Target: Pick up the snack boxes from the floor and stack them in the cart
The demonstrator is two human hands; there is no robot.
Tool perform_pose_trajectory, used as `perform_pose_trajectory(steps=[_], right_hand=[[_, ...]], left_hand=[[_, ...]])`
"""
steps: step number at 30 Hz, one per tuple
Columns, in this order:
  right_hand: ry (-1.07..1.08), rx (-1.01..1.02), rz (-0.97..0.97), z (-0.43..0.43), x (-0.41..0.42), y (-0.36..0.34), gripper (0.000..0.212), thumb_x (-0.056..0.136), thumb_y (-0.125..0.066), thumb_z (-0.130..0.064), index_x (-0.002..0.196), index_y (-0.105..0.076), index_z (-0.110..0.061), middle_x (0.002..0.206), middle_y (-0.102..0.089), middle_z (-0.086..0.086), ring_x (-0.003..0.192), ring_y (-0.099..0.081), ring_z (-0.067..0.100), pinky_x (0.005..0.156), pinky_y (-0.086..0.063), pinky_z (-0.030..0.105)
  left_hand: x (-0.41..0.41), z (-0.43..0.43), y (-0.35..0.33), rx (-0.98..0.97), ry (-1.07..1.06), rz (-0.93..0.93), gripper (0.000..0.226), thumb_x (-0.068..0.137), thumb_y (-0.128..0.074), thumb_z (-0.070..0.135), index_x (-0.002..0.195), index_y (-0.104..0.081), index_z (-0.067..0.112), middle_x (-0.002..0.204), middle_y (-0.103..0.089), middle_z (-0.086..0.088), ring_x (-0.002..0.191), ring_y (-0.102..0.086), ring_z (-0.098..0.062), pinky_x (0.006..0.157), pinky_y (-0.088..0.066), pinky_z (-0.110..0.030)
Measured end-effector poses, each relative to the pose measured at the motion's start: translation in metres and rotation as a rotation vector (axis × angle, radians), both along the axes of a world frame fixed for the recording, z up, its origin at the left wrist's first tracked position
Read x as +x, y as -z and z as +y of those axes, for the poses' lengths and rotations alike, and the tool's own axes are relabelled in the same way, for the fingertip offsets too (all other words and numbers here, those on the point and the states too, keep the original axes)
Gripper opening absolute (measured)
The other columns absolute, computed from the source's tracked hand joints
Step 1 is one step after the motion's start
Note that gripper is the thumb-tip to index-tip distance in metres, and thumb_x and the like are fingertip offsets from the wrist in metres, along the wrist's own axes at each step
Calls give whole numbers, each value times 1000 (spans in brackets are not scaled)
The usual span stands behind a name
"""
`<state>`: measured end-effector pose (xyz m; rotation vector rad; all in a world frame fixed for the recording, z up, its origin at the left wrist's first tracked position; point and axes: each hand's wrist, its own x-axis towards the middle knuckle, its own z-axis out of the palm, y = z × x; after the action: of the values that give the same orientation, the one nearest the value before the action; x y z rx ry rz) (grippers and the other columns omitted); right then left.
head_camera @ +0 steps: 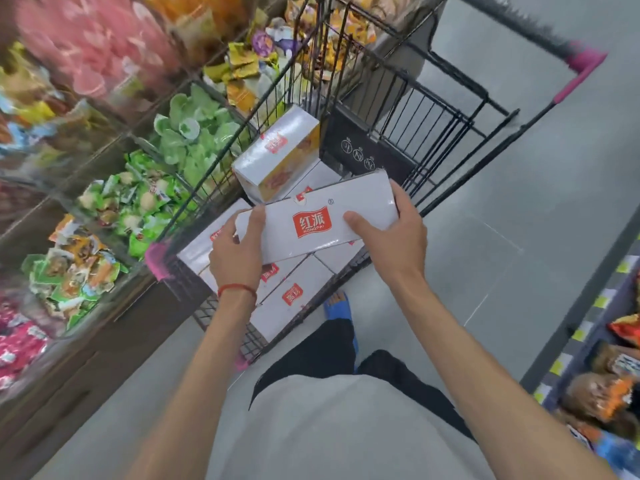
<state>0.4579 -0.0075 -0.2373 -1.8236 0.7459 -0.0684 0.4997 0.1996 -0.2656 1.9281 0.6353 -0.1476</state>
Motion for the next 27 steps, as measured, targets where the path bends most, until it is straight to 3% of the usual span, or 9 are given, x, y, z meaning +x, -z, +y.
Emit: perform_pose_trajectory(steps=[3, 5, 8, 11, 12, 14, 16, 20, 27], right_hand=[[-37, 39, 26, -14, 36, 7, 73, 79, -87, -36, 144, -52, -33, 107, -58, -33, 107, -62, 5, 95, -60, 39], [-68, 78, 42, -23, 56, 10, 67, 82, -87, -28, 140, -54, -30, 105, -58, -31, 100, -62, 0, 77, -62, 24], [-137, 137, 82, -39, 83, 18, 60, 85, -83, -17, 137, -54, -25, 106, -60, -21, 94, -59, -2, 52, -50, 8], [-205, 128, 124, -53, 112, 33, 63, 84, -84, -18, 138, -53, -26, 117, -64, -12, 101, -63, 6, 67, -57, 16], [-232, 133, 141, -57, 122, 40, 63, 84, -85, -19, 138, -53, -26, 116, -64, -13, 101, -63, 6, 68, -57, 16], [-300, 149, 178, -64, 140, 53, 63, 83, -85, -20, 136, -52, -27, 109, -60, -20, 95, -62, 1, 66, -53, 14], [-384, 142, 200, -72, 159, 64, 65, 81, -87, -20, 135, -51, -28, 111, -60, -20, 98, -61, 2, 80, -51, 20], [-538, 141, 271, -85, 196, 87, 73, 78, -87, -16, 140, -49, -24, 124, -61, -11, 117, -59, 12, 98, -52, 33], [-703, 107, 360, -81, 255, 122, 68, 75, -89, -13, 128, -50, -29, 127, -62, -6, 121, -58, 16, 106, -52, 40]], left_hand=[[25, -12, 5, -29, -45, 50, 44, 81, -60, 77, 104, -64, 40, 98, -68, 15, 94, -71, -23, 73, -63, -48], [37, -22, 6, -19, -65, 64, 29, 88, -60, 66, 105, -54, 43, 88, -55, 24, 87, -67, -17, 78, -62, -49], [51, -35, 9, -30, -93, 113, 46, 90, -59, 64, 127, -59, 35, 101, -61, 14, 88, -65, -12, 72, -64, -40], [63, -47, 18, -21, -135, 158, 58, 94, -60, 56, 145, -50, 28, 119, -53, 9, 90, -60, -7, 55, -52, -8], [67, -52, 20, -32, -140, 167, 57, 94, -61, 54, 145, -49, 28, 119, -52, 10, 92, -60, -8, 56, -52, -7], [73, -62, 23, -97, -195, 206, 64, 92, -65, 51, 148, -46, 27, 121, -55, 7, 95, -62, -5, 71, -63, -28], [78, -71, 30, -156, -268, 252, 71, 90, -71, 46, 151, -41, 27, 119, -55, 7, 93, -59, -2, 82, -62, -42], [90, -82, 52, -221, -382, 315, 81, 78, -84, 43, 148, -44, 30, 130, -62, 3, 112, -63, -20, 81, -62, -38], [114, -91, 89, -247, -489, 387, 87, 74, -86, 43, 147, -42, 30, 134, -61, 4, 114, -62, -19, 80, -60, -34]])
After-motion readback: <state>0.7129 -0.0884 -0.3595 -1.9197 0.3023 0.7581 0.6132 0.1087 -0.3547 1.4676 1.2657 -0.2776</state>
